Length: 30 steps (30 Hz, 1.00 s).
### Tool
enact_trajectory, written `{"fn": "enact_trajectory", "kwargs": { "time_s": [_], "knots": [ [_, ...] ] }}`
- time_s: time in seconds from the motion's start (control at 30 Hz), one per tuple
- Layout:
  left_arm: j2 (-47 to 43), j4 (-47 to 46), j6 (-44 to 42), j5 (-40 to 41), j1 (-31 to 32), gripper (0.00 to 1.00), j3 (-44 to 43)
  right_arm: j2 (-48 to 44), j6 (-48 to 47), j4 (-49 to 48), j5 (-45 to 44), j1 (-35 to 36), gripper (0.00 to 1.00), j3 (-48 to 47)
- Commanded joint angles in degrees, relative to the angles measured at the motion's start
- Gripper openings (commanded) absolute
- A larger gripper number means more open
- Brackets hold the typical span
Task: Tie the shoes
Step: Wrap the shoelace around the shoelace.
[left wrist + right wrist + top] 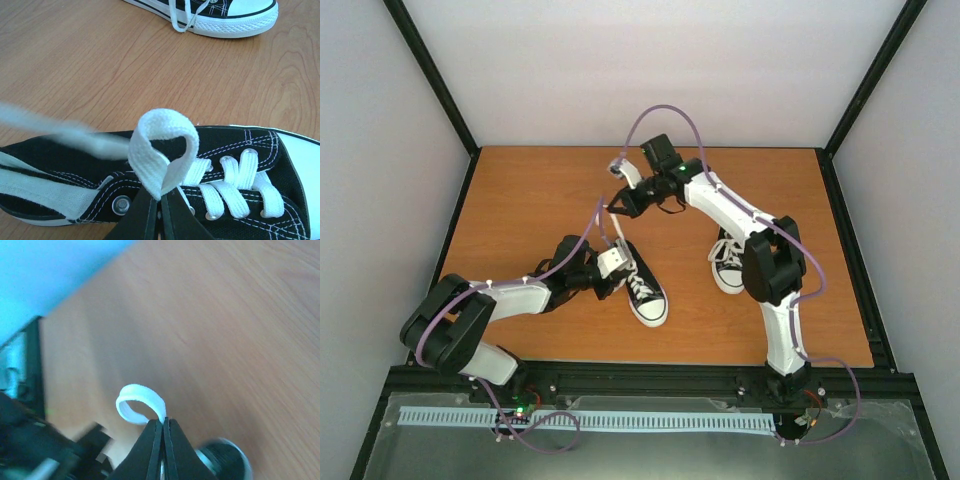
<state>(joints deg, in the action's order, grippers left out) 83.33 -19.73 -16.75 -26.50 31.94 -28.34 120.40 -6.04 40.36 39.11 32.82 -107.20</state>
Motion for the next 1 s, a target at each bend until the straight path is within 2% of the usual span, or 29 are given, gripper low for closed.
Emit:
{"fn": "enact_trajectory", "kwargs": {
  "time_s": [0.0,0.23,0.3,0.4,0.43,0.73,0.8,0.87,0.97],
  "knots": [
    [-1.08,-1.52,-2.52,-0.45,0.22,0.01,-0.31,4.91,-1.54,-0.35,12.45,5.39,0.03,-5.49],
    [-1.44,-2.06,-2.04,-1.17,0.22,0.01,0.20,8.31,3.35,-2.81,11.41,8.23,0.07,-6.34],
    [-1.42,-2.07,-2.00,-1.10,0.22,0.01,0.23,8.92,3.75,-2.18,10.50,8.23,0.16,-6.61],
    [-1.63,-2.07,-2.04,-0.88,0.22,0.01,0.21,9.42,3.19,-0.31,8.53,8.08,0.46,-7.93],
    [-1.65,-2.07,-1.99,-0.87,0.20,0.01,0.29,9.48,3.37,0.10,7.95,7.87,0.49,-8.70],
    [-2.03,-2.33,0.96,0.18,0.22,0.01,0.31,6.49,4.58,2.79,9.14,2.87,0.55,-14.08],
    [-2.18,-2.33,2.41,0.21,0.22,0.01,0.29,2.53,4.63,1.05,11.90,0.16,0.54,-8.29],
    [-2.41,-2.52,3.89,-0.10,0.22,0.01,0.45,-3.27,3.41,-2.18,13.08,-2.44,0.52,1.83],
    [-2.51,-3.41,5.75,-0.50,0.22,0.01,0.81,-11.27,-5.97,-2.28,12.17,-3.11,0.53,15.89]
  ]
}}
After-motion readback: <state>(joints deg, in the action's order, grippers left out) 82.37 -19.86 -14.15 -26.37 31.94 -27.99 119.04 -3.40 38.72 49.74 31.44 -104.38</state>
